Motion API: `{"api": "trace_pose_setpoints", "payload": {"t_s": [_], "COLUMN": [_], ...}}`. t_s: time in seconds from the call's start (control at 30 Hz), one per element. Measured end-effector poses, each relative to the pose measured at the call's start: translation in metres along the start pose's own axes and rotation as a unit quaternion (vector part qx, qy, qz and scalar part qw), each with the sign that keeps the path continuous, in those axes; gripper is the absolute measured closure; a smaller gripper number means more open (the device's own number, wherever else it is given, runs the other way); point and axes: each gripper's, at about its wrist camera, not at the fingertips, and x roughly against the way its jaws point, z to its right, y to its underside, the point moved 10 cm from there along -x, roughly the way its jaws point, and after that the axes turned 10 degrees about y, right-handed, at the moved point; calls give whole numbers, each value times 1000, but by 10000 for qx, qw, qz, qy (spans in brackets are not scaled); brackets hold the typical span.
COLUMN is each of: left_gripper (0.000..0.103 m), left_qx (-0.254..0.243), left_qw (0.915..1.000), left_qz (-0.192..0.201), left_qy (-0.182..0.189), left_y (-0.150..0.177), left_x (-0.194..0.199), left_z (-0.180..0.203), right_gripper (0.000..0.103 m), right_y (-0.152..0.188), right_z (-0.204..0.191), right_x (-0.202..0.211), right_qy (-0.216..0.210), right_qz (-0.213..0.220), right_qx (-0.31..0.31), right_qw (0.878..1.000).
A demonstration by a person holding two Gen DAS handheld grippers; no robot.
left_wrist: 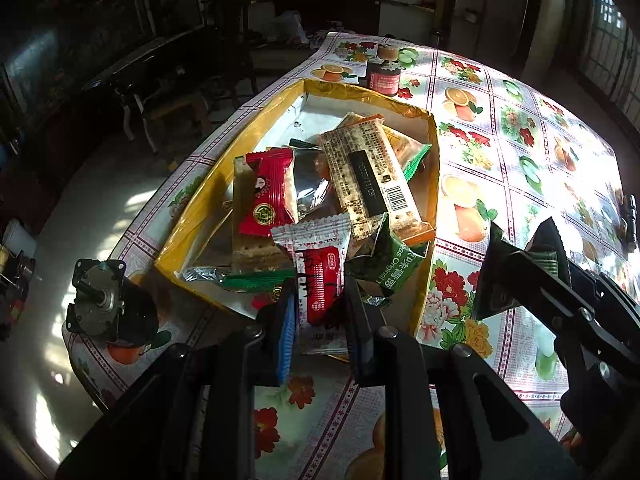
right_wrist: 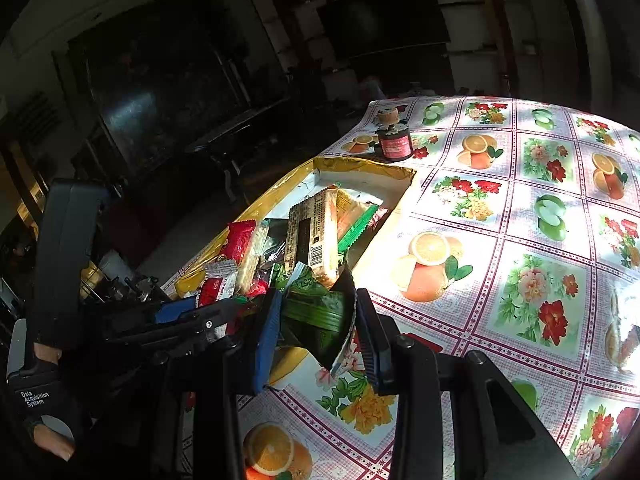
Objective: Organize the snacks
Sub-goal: 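Carry both held snacks over the white tray, then lower both snacks into the tray and open both grippers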
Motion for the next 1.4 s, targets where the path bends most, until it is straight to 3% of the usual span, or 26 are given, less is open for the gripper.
{"api": "trace_pose_setpoints", "payload": {"t_s": [0.77, 1.07, 1.33, 1.4], "left_gripper": [79, 79, 77, 72], "left_qx": [111, 88, 87, 90], "left_qw": [9999, 9999, 9998, 9998], "left_qz": [-12, -48, -11, -7], "left_qy": [-79, -136, -174, -181], "left_y": [-33, -41, -49, -51], "left_x": [-22, -35, -39, -40], "left_z": [-18, -22, -24, -25], "right_gripper": [67, 66, 64, 63], "right_y": [-46, -55, -62, -63], "right_z": [-15, -17, -12, -11], "right_x": [-80, -108, -117, -118], "right_qy": [-408, -363, -338, -349], "right_qz": [-312, -432, -458, -478], "right_qx": [-362, -313, -375, -373], "right_qw": [9980, 9979, 9977, 9976]}}
